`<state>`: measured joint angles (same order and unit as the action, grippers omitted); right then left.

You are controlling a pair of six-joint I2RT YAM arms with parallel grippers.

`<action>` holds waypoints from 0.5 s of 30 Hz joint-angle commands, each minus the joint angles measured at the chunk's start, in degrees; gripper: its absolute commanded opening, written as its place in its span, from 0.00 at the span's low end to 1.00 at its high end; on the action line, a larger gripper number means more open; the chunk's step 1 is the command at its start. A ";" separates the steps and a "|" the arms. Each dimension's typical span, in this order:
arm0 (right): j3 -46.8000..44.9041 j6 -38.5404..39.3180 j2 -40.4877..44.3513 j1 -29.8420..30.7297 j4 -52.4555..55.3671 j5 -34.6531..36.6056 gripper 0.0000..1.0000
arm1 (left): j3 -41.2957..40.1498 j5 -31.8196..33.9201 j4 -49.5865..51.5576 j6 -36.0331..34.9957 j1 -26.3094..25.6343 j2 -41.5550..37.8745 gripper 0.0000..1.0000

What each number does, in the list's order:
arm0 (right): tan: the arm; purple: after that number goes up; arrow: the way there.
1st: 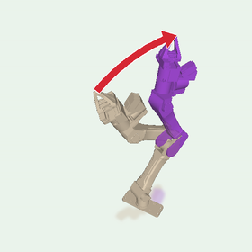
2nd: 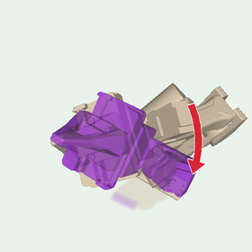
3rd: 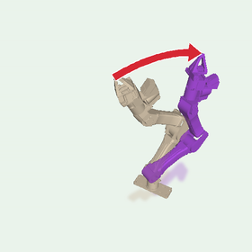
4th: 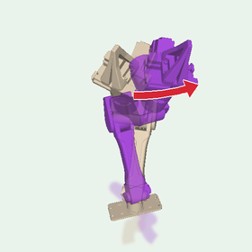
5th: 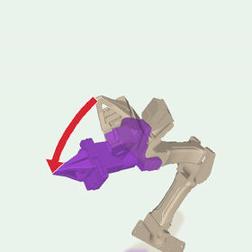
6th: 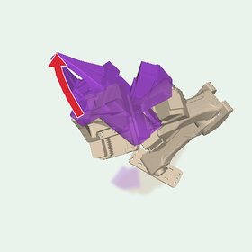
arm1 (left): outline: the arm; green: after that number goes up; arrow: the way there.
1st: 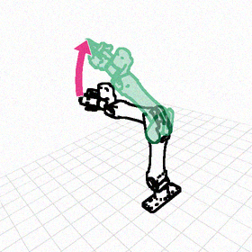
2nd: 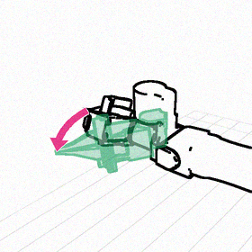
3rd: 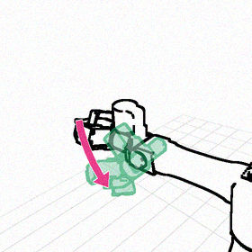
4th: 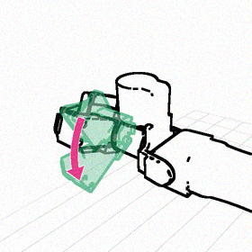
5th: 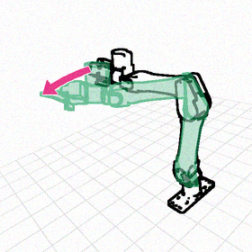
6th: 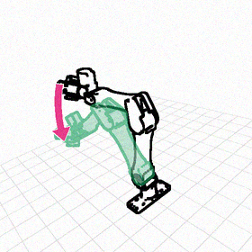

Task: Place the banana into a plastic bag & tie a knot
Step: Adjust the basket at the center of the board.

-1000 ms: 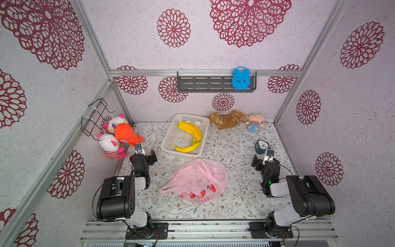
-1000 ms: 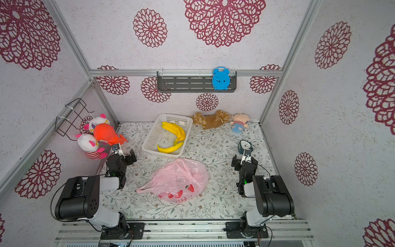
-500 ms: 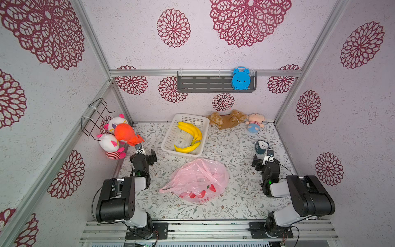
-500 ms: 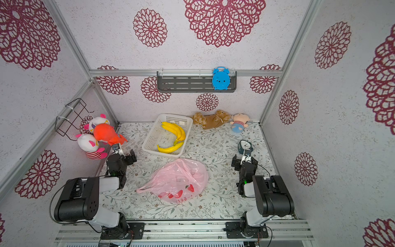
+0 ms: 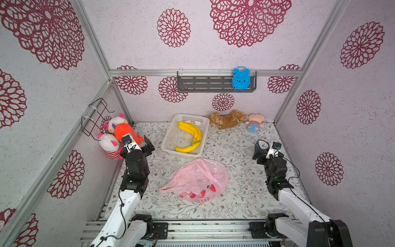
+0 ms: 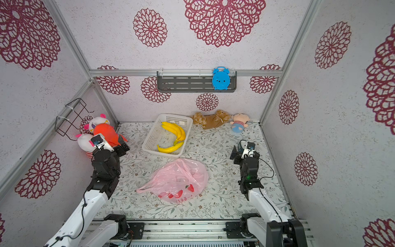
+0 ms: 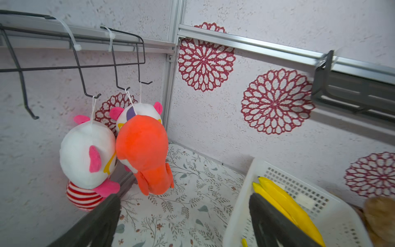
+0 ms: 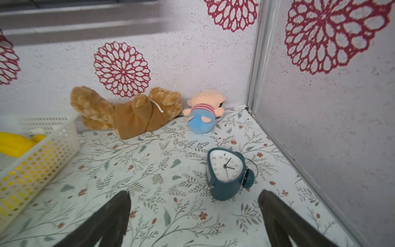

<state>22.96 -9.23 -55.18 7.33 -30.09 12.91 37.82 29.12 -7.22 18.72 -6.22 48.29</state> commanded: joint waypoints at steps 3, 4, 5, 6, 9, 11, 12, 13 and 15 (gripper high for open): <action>6.06 -10.97 8.59 0.22 22.42 -2.10 0.99 | 0.35 -7.28 14.56 5.05 -0.46 -7.97 0.97; 6.91 -14.27 9.72 0.14 26.19 -0.03 0.99 | 0.23 -7.94 15.36 6.37 -0.46 -9.20 0.97; 7.36 -17.72 10.97 -0.21 29.65 1.97 0.99 | 0.23 -8.37 16.79 9.11 -0.40 -10.11 0.97; 7.26 -19.24 12.32 -0.63 31.11 1.63 0.99 | 0.02 -8.42 17.94 12.51 -0.38 -10.65 0.97; 5.24 -19.68 16.30 -1.79 29.85 -4.09 0.99 | -1.19 -10.97 22.19 25.38 0.54 -11.27 0.97; 4.90 -19.69 15.83 -1.81 29.07 -8.36 0.99 | -2.21 -18.64 21.85 27.60 0.95 -9.67 0.97; 5.03 -19.62 14.65 -1.81 28.79 -10.47 0.99 | -2.31 -20.04 23.29 29.19 0.86 -8.58 0.97; 5.00 -19.66 13.05 -1.71 28.21 -13.11 0.99 | -2.16 -20.69 25.98 30.66 0.68 -7.22 0.97; 4.81 -19.11 9.61 -1.01 26.32 -17.39 0.99 | -2.63 -21.35 29.96 32.33 0.25 -5.26 0.97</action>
<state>27.73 -26.98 -42.11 5.78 -2.90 3.70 36.42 13.26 14.92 44.29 -5.74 40.80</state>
